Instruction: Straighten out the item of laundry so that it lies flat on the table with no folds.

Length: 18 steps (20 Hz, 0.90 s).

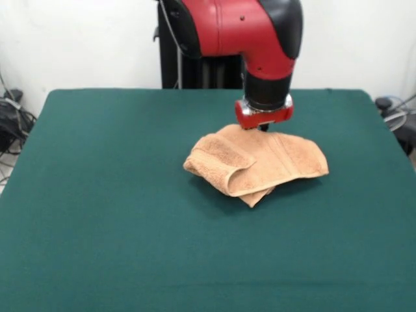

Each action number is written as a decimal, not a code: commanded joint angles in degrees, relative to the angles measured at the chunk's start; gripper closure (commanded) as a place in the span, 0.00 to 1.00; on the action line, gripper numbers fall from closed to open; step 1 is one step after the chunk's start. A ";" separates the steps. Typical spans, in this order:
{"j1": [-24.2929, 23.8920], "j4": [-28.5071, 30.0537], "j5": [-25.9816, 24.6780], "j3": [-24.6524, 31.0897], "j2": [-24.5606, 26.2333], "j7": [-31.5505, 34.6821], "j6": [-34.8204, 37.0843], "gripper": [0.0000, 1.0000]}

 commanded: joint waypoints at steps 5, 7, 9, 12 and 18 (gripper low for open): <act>2.90 -1.73 1.97 -5.91 4.84 15.68 -14.70 1.00; 3.12 -4.31 1.84 -7.05 6.29 14.82 -16.46 1.00; 3.20 -7.41 1.47 -7.83 7.47 13.03 -16.28 1.00; 2.08 -10.88 1.28 -7.25 8.45 10.77 -15.17 1.00; -1.03 -17.53 -0.25 -4.78 9.48 4.97 -9.13 1.00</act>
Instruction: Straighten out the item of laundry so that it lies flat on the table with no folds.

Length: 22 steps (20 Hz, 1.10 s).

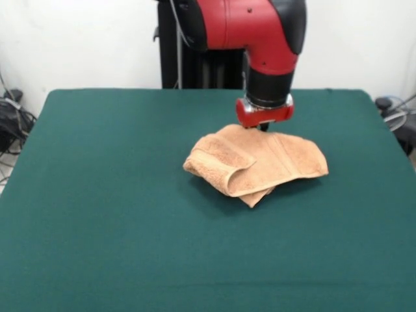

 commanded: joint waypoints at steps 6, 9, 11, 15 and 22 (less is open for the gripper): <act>-7.28 -23.17 -2.78 1.70 10.10 -0.42 1.46 1.00; -9.37 -25.23 -4.34 3.99 10.34 -2.98 4.63 1.00; -10.30 -26.43 -3.48 5.12 10.41 -2.59 8.32 1.00; -10.46 -29.29 -3.17 6.09 10.08 -0.04 14.10 1.00; -12.82 -32.19 -6.48 9.63 9.07 -2.88 21.32 1.00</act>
